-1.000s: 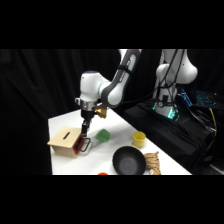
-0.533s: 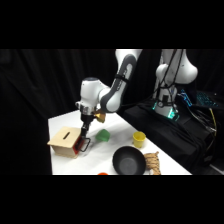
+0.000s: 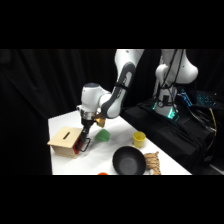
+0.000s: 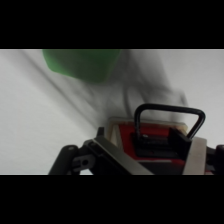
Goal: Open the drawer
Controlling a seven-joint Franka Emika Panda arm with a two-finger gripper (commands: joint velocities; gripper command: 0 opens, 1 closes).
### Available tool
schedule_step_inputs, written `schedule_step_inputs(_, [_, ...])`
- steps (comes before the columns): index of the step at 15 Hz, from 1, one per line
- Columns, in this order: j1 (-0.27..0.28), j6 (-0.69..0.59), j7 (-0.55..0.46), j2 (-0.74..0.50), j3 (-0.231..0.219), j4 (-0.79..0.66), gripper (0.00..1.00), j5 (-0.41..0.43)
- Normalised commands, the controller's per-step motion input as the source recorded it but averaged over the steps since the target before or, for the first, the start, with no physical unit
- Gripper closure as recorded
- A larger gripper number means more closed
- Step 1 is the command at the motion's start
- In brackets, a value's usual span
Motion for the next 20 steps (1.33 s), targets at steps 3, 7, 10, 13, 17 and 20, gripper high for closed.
schedule_step_inputs(3, [0.146,0.20,0.15,0.26,-0.138,0.24,0.00,-0.029])
schedule_step_inputs(7, [0.132,0.15,0.12,0.19,-0.117,0.18,0.00,0.001])
schedule_step_inputs(10, [0.130,0.15,0.08,0.04,-0.110,-0.01,0.00,0.013])
schedule_step_inputs(13, [0.164,0.19,0.07,-0.13,-0.122,-0.25,0.00,0.006])
schedule_step_inputs(17, [0.236,0.21,0.06,-0.27,-0.149,-0.46,0.00,-0.010])
schedule_step_inputs(20, [0.262,0.18,0.03,-0.33,-0.132,-0.54,0.00,-0.018])
